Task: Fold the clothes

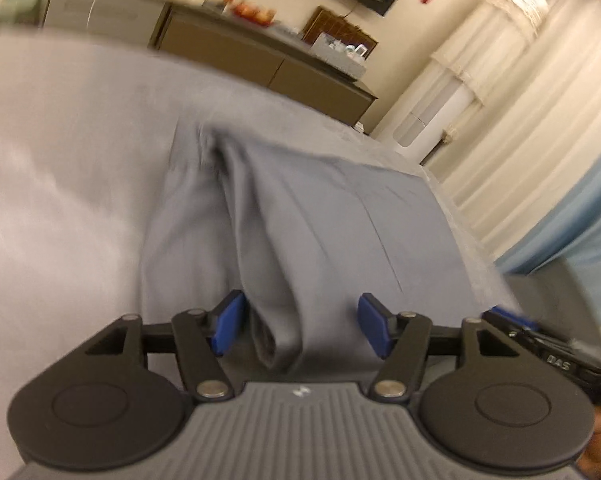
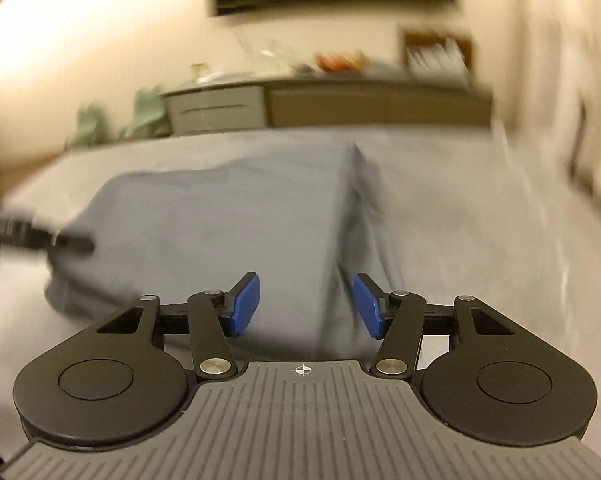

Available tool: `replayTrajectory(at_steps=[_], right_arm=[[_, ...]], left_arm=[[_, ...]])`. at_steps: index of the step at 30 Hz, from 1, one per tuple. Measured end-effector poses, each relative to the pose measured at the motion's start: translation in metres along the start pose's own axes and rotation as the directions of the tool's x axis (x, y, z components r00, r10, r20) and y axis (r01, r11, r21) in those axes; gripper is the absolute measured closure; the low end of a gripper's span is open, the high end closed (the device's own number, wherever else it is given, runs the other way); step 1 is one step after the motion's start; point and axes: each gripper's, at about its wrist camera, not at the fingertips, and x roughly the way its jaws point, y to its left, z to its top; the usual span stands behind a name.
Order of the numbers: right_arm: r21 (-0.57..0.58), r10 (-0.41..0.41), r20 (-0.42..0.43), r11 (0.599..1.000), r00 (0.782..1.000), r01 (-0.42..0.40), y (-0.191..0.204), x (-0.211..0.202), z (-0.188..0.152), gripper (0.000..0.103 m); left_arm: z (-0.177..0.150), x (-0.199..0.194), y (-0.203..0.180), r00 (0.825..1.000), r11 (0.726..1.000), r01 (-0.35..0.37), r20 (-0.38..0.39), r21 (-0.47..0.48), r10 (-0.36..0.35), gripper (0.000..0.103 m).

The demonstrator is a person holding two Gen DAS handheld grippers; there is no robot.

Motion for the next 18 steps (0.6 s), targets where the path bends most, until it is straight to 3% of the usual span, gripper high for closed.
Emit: replayTrajectory(at_steps=[2,6,8,9,10,14,16,17,18], right_arm=[[0.073,0.066,-0.035,0.995,0.997,-0.064,-0.008,0.007,0.001,0.048],[0.148,0.084,-0.100,0.987,0.991,-0.069,-0.012,0.023,-0.007,0.049],[0.170,0.081,-0.077,0.983,0.994,-0.067,-0.016,0.016,-0.008,0.063],[0.168,0.079,-0.061,0.983,0.995,-0.068,-0.016,0.013,-0.004,0.085],[0.153,0.073,-0.038,0.986,0.997,-0.066,-0.016,0.008,0.002,0.092],[0.081,0.029,0.044,0.996,0.999,-0.032,-0.018,-0.019,0.019,0.096],[0.066,-0.029,0.006,0.997,1.000,0.028,-0.024,-0.013,0.020,0.097],[0.060,-0.053,-0.027,0.997,0.998,0.055,-0.026,-0.006,0.017,0.097],[0.054,-0.075,-0.072,0.995,0.995,0.079,-0.028,0.004,0.013,0.097]], left_arm=[[-0.004,0.002,0.006,1.000,0.999,0.018,0.015,-0.029,-0.017,0.040],[-0.005,-0.006,0.005,0.998,0.999,0.049,0.048,-0.020,-0.048,0.041],[-0.002,-0.013,-0.004,0.996,0.998,0.059,0.065,0.018,-0.060,0.040],[-0.001,-0.017,-0.009,0.995,0.997,0.068,0.070,0.037,-0.071,0.040],[0.000,-0.020,-0.015,0.994,0.995,0.081,0.074,0.056,-0.085,0.040],[-0.006,-0.028,-0.022,0.988,0.982,0.138,0.052,0.129,-0.146,0.043],[-0.014,-0.012,-0.017,0.988,0.980,0.150,-0.044,0.130,-0.146,0.044],[-0.019,-0.005,-0.015,0.987,0.978,0.151,-0.079,0.142,-0.140,0.049],[-0.024,-0.003,-0.014,0.988,0.975,0.144,-0.081,0.167,-0.132,0.050]])
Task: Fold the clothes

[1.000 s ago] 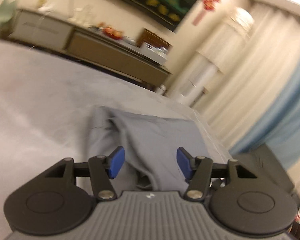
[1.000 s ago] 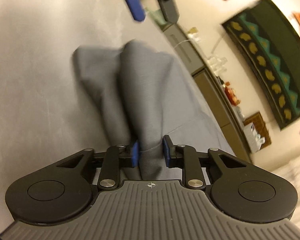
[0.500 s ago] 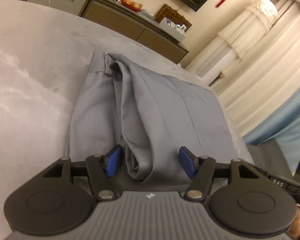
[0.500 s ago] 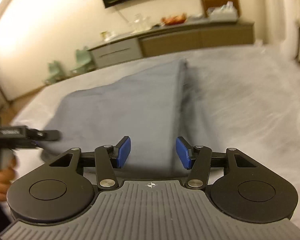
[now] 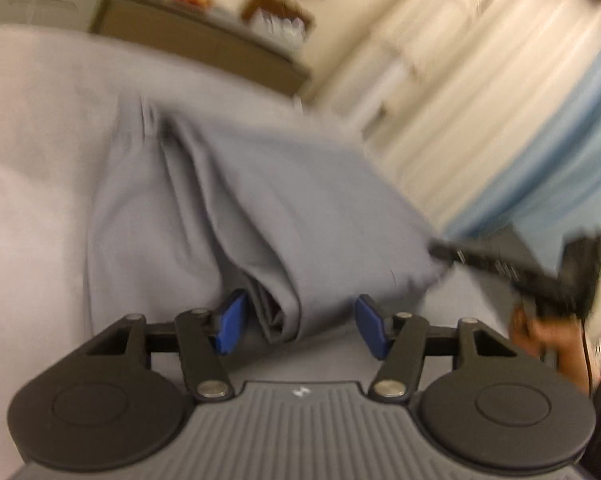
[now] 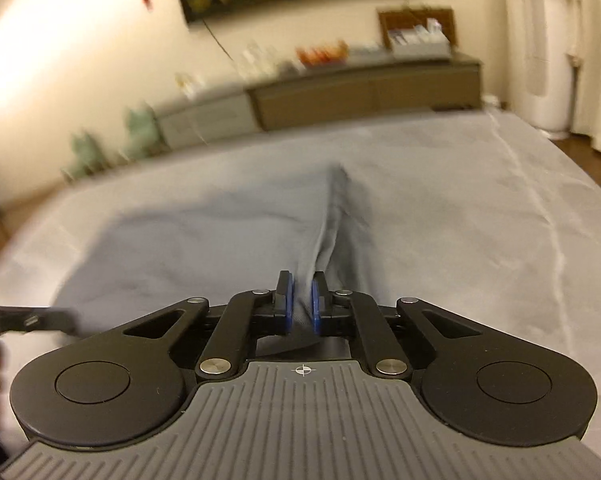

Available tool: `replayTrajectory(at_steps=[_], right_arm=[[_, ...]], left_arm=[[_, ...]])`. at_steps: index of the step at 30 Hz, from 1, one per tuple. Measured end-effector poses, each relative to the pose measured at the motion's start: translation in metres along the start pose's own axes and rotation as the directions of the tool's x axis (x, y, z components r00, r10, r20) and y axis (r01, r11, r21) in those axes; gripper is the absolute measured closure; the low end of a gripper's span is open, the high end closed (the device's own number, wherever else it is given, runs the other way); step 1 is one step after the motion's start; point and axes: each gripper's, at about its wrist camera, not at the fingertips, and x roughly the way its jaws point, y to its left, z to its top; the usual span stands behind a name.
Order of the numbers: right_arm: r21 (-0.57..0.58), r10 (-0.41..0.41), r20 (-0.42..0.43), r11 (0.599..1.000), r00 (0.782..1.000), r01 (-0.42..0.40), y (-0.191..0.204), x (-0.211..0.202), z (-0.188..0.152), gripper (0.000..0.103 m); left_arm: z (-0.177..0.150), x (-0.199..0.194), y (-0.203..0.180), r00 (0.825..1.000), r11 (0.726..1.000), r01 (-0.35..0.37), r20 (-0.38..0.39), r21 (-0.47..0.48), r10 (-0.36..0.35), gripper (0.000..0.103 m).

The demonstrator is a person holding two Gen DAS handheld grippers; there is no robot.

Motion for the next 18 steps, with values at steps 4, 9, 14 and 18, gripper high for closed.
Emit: replayTrajectory(at_steps=[4,9,14,18], right_arm=[[-0.044,-0.033,-0.089,0.999,0.995,0.029,0.009,0.016,-0.012,0.097],[-0.083,-0.066,-0.068,0.995,0.995,0.061,0.009,0.001,-0.009,0.087],[-0.033,-0.009,0.109,0.999,0.994,0.012,0.001,-0.030,0.027,0.061],[-0.137,0.086,0.088,0.988,0.992,-0.074,0.010,0.004,0.065,0.061]], left_arm=[[0.000,-0.005,0.004,1.000,0.999,-0.021,0.014,-0.039,0.022,0.050],[0.006,-0.032,-0.003,0.996,0.996,-0.085,0.037,0.034,0.084,0.051],[0.038,-0.072,-0.008,0.968,0.985,-0.172,0.192,0.027,0.163,0.036],[0.071,-0.046,-0.019,0.971,0.983,-0.173,0.178,0.057,0.160,0.035]])
